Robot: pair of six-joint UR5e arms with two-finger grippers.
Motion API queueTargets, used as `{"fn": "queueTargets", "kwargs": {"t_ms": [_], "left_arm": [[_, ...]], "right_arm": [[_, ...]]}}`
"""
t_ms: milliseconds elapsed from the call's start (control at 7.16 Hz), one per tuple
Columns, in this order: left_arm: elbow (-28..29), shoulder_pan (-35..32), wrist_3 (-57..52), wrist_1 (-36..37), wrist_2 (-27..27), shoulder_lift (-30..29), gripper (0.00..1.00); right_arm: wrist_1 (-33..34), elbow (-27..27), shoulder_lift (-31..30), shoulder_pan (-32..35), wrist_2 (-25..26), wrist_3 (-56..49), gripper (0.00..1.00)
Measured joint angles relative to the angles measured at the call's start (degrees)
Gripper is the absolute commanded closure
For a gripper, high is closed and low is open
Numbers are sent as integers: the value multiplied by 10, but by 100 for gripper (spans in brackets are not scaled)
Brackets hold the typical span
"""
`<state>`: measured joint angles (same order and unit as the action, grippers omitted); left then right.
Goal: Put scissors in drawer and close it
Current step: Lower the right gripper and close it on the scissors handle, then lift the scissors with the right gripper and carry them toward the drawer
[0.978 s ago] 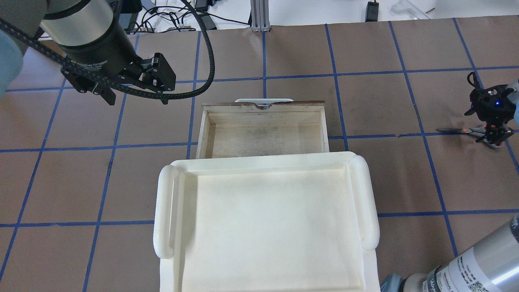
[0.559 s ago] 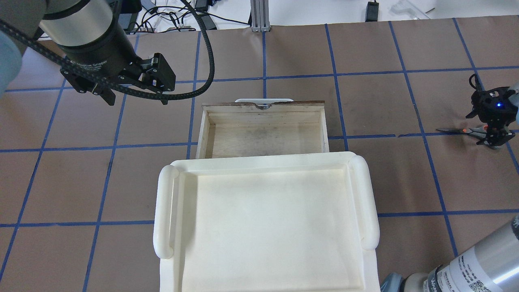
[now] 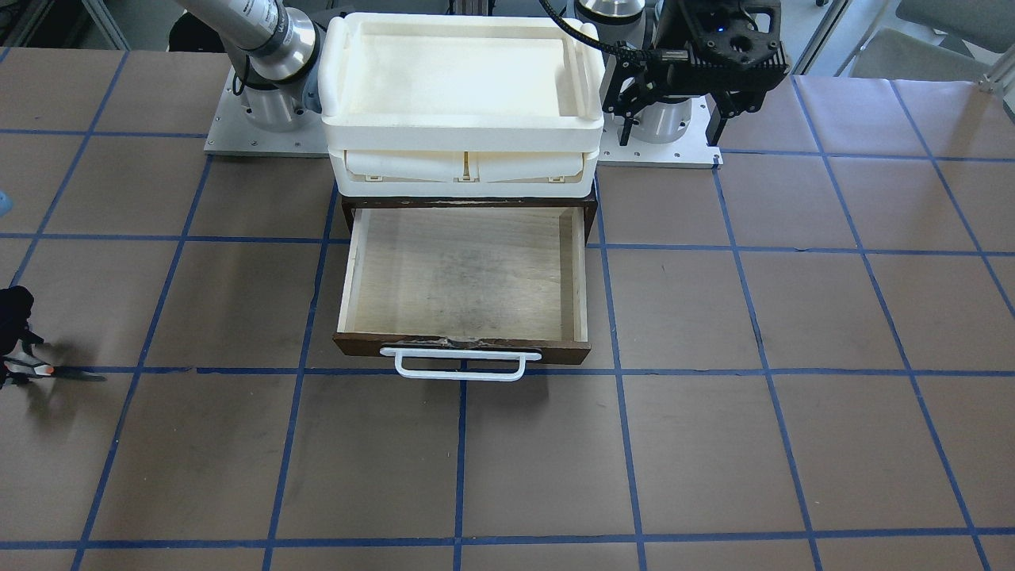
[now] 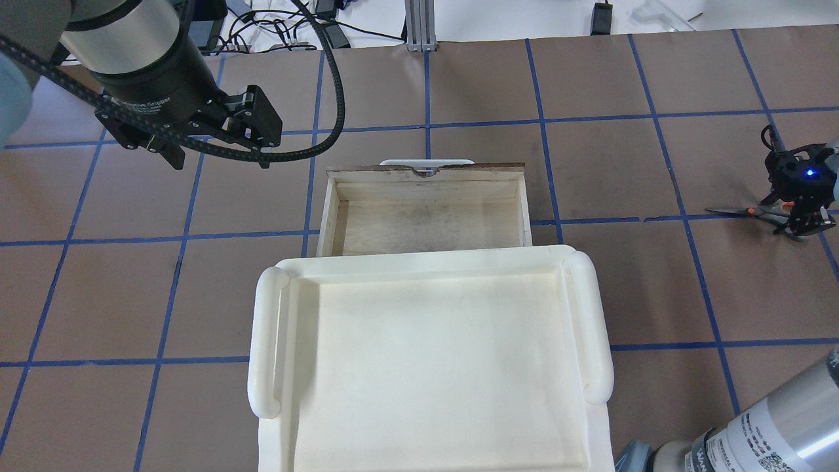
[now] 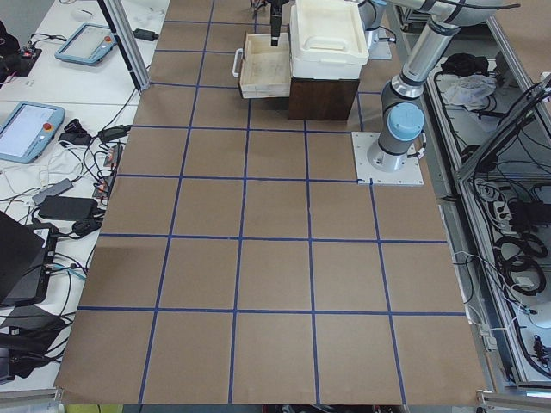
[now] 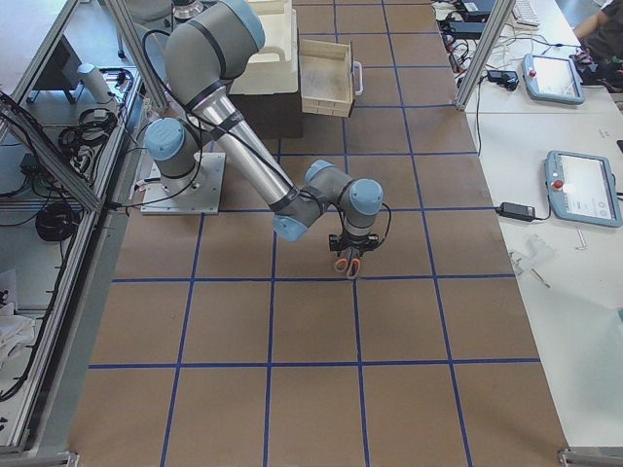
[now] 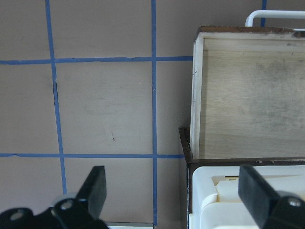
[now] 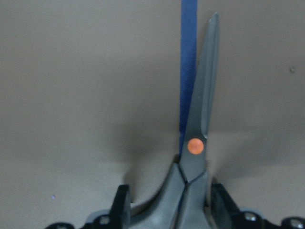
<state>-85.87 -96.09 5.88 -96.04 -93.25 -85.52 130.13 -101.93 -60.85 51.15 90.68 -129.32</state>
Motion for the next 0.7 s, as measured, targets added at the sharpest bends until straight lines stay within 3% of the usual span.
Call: {"fn": "queueTargets", "kwargs": {"t_ms": [140,279,698], "left_arm": [[0,0,0,0,0,0,0],[0,0,-1,0,0,0,0],[0,0,-1,0,0,1,0]], "right_arm": [[-1,-1,1,0,-3,1,76],[0,-2,1,0,-5,3,96],[-2,-2,-23,0,-7,20,100]]}}
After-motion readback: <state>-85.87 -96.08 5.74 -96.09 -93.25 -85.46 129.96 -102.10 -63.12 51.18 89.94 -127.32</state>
